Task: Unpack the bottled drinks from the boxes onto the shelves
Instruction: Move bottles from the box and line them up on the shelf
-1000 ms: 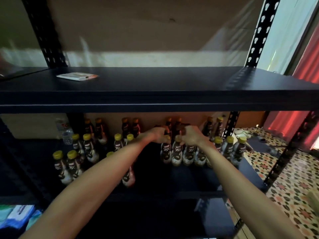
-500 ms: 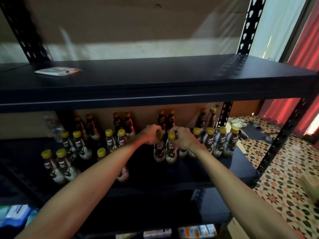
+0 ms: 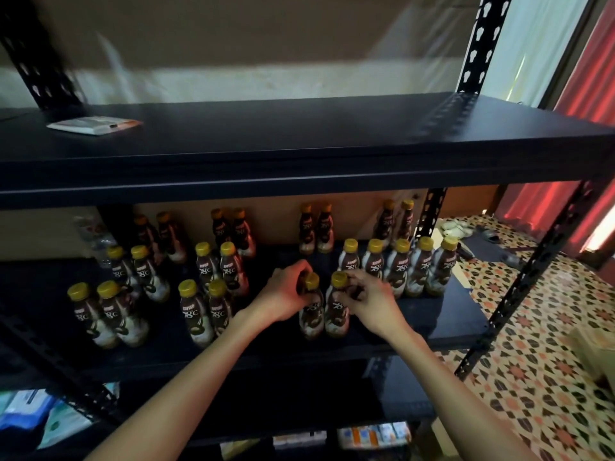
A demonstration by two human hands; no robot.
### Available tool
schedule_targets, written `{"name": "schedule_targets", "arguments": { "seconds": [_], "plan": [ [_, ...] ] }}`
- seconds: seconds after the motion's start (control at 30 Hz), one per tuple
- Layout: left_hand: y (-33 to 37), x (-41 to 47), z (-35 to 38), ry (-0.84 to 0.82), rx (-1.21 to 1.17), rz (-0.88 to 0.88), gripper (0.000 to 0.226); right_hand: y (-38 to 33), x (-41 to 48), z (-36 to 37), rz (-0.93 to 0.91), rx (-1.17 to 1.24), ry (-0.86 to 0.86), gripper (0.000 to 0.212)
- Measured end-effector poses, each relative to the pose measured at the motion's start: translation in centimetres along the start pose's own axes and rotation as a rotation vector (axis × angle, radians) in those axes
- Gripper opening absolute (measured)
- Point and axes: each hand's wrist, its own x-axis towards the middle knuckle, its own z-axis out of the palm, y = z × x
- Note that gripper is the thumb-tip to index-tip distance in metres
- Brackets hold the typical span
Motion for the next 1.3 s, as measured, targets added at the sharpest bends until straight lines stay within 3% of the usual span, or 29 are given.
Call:
{"name": "schedule_targets", "arguments": {
  "seconds": [0.7,0.87,1.0,1.13,1.3],
  "plan": [
    [1.0,0.4,-0.8,0.012,-0.012,0.041,0.043,0.5,0.3,-0.5,-0.019,-0.025,-0.013,0.032],
    [1.2,0.5,-1.2,-0.057,0.01,0.048,0.05,0.5,0.1,-0.4,-0.021,-0.001,-0.033,0.037],
    [2.9,1.5,-2.5,-0.06,-0.028,0.076,0.059,-1.3,0.8,-2.1,-0.032,-0.08,0.002,0.041],
    [5.5,4.4,-3.4,0.012,0.018,0.155,0.046,-2.7,3.6,-4.5,-0.053,-0.182,0.039,0.037],
    [8.5,8.3,-2.3,-0.078,0.09,0.101,0.051,-2.4,6.6,-6.5,-0.002,-0.33,0.024,0.039]
  ]
}}
